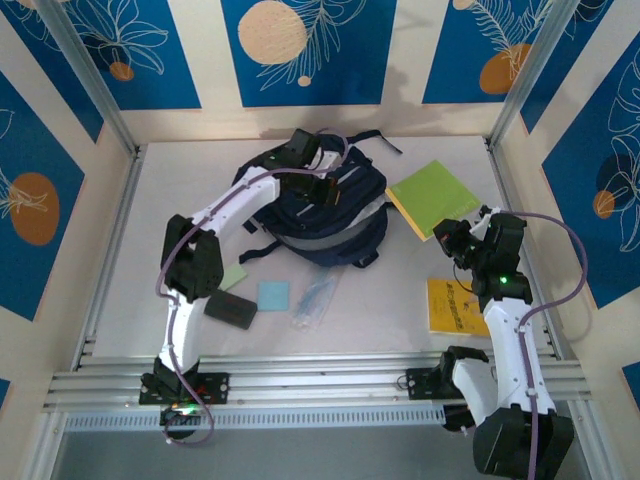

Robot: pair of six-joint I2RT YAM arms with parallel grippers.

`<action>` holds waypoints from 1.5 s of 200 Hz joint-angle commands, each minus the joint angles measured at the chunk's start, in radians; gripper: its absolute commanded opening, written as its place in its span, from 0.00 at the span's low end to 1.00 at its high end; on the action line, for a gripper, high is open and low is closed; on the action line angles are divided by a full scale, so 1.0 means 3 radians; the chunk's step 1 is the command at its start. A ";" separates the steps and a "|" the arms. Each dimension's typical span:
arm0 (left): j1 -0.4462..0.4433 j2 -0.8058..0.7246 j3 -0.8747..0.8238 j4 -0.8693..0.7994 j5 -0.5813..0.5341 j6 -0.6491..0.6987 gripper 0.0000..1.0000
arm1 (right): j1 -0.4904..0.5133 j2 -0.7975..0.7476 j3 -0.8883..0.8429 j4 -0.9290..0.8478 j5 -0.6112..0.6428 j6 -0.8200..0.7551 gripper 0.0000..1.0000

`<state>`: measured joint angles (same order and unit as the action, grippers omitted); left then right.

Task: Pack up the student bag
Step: Open the student bag at the center of the table, then place the book in the student bag.

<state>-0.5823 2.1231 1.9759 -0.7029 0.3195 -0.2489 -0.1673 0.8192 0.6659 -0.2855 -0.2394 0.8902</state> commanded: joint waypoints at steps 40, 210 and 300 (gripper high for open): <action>0.0163 -0.0179 0.0142 0.0536 0.0757 -0.0570 0.00 | 0.0128 -0.0030 -0.0029 0.0297 -0.0128 0.0161 0.00; 0.0474 -0.0527 -0.0230 0.1383 0.0788 -0.1206 0.00 | 0.1140 0.0284 -0.0530 0.1055 0.0378 0.0737 0.00; 0.0464 -0.0659 -0.0371 0.1472 0.0893 -0.1277 0.00 | 0.1743 0.1700 0.0024 0.2464 0.0357 0.0770 0.00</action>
<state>-0.4534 2.0201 1.8671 -0.3801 0.5285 -0.6205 0.3126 1.2346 0.5785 0.2173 -0.1268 1.1244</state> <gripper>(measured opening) 0.047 0.054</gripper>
